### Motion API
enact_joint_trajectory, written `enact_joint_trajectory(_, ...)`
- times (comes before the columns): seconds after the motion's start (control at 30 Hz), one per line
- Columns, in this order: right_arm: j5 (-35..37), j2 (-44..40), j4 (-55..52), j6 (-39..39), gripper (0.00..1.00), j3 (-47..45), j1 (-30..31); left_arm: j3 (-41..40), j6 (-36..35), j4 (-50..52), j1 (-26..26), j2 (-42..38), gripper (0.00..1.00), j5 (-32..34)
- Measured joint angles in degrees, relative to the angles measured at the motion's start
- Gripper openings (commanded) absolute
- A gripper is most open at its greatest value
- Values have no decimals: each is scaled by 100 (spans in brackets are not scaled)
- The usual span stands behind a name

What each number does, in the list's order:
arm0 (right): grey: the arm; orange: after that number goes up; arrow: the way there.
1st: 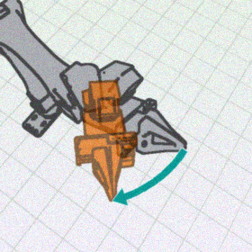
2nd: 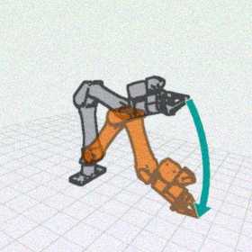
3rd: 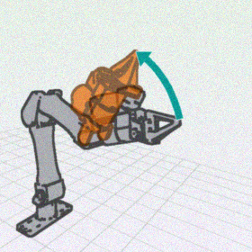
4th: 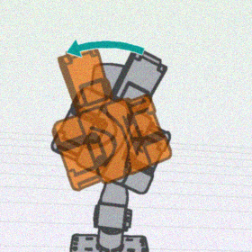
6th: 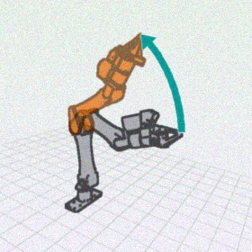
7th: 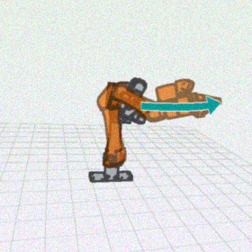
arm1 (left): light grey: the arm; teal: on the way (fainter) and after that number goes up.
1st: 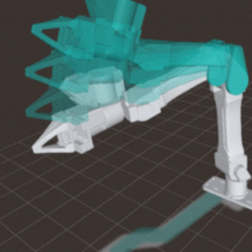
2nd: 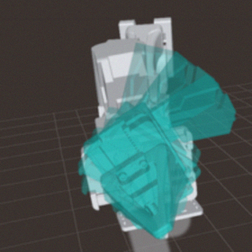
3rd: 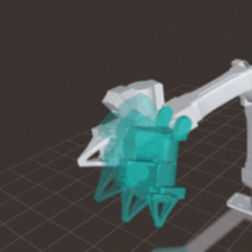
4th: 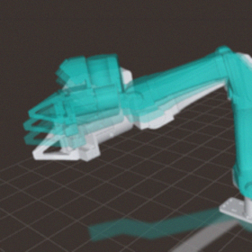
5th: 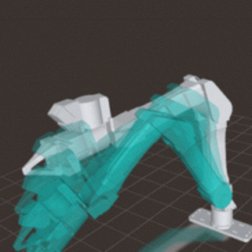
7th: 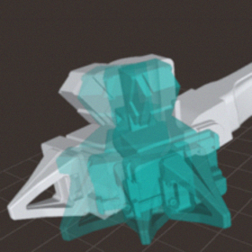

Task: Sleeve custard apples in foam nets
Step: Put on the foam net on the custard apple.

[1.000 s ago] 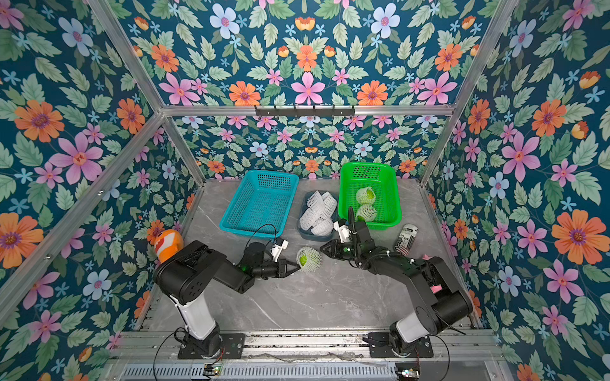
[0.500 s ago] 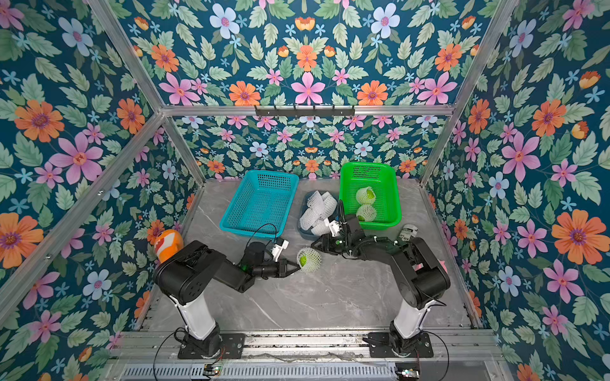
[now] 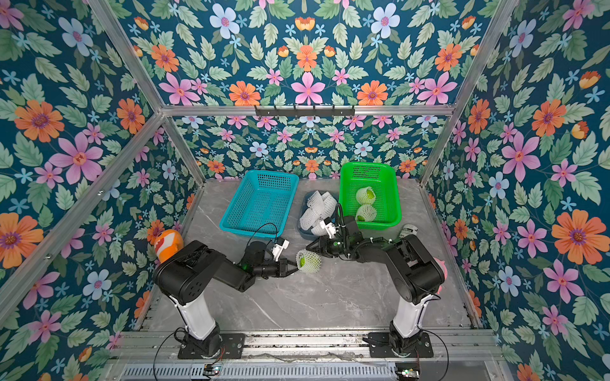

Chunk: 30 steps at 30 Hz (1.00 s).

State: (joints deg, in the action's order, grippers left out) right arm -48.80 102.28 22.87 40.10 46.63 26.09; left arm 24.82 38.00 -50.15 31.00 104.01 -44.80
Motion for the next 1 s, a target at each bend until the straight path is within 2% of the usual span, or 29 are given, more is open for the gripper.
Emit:
enact_joint_trajectory(0.3, -2, -15, 94, -22, 25, -96, 33, 33, 0, 50, 0, 7, 0, -15)
enact_joint_trajectory(0.47, -2, -111, 87, -28, 5, -225, 61, 50, 2, 72, 0, 7, 0, 11)
enact_joint_trajectory(0.53, 4, -170, 83, -42, 0, -280, 68, 55, 2, 74, 0, 9, 0, 33)
enact_joint_trajectory(0.7, 199, -341, 68, -168, 0, -424, 68, 81, 2, 94, 0, 11, 0, 85)
enact_joint_trajectory(1.0, 1045, -922, -212, -584, 0, -949, 63, 74, -42, 195, 48, -50, 0, 208)
